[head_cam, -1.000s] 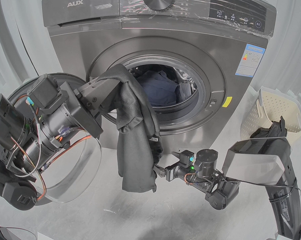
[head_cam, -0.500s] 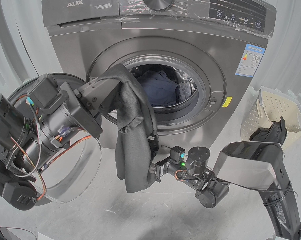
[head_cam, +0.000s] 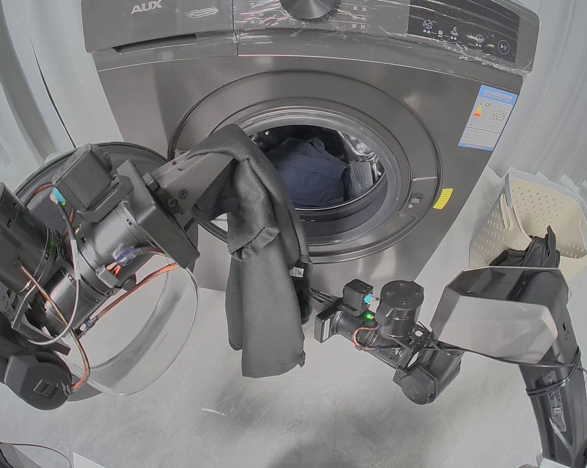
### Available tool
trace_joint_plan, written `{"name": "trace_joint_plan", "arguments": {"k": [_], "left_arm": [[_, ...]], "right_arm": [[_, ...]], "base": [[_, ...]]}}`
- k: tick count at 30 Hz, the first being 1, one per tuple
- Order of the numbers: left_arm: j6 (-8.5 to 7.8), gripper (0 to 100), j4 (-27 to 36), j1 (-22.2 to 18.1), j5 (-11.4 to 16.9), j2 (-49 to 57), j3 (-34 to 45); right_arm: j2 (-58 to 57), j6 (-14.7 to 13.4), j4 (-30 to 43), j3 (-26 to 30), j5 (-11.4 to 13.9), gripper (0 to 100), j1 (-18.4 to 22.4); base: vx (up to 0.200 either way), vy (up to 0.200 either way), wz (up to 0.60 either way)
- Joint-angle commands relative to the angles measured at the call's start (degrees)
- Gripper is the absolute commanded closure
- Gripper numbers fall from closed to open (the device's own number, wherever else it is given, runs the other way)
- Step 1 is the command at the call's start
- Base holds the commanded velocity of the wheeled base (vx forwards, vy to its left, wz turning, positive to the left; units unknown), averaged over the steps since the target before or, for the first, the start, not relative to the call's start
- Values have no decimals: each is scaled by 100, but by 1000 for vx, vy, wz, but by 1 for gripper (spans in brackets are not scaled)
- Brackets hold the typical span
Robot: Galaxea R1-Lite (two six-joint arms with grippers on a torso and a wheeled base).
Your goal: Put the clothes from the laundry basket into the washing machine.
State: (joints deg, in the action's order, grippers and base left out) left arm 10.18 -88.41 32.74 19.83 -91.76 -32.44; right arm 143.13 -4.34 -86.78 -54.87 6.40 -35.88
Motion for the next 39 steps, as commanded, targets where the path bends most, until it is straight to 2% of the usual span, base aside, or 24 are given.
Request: {"name": "trace_joint_plan", "arguments": {"k": [1,3,4,5,10,17,21,28,39], "left_arm": [[10,100,8,-154,3,-26,10],[10,100,8,-172,3,-35,1],[10,100,8,-216,3,-35,1],[19,100,16,-233,3,-26,1],[63,100,16,-242,-6,-9,36],[90,100,-10,-444,3,9,273],[98,100,-19,-673,56,0,484],[125,100,8,-752,91,-246,915],[54,100,-36,-699,126,-1371,1556]], "right_arm": [[-954,-5,-102,820,10,100,160],[-1208,3,-93,1092,10,100,178],[-1534,38,-31,1611,10,100,257],[-1727,82,-31,1866,10,100,301],[-2360,21,-93,2455,37,100,371],[-3441,-14,-102,3509,54,100,740],[-3757,-14,-111,3439,54,100,1004],[-4232,-23,-102,2674,-25,100,969],[-4566,3,-84,2639,28,100,819]], "base": [[0,0,0],[0,0,0],[0,0,0],[0,0,0],[0,0,0],[0,0,0],[0,0,0],[0,0,0],[0,0,0]]}}
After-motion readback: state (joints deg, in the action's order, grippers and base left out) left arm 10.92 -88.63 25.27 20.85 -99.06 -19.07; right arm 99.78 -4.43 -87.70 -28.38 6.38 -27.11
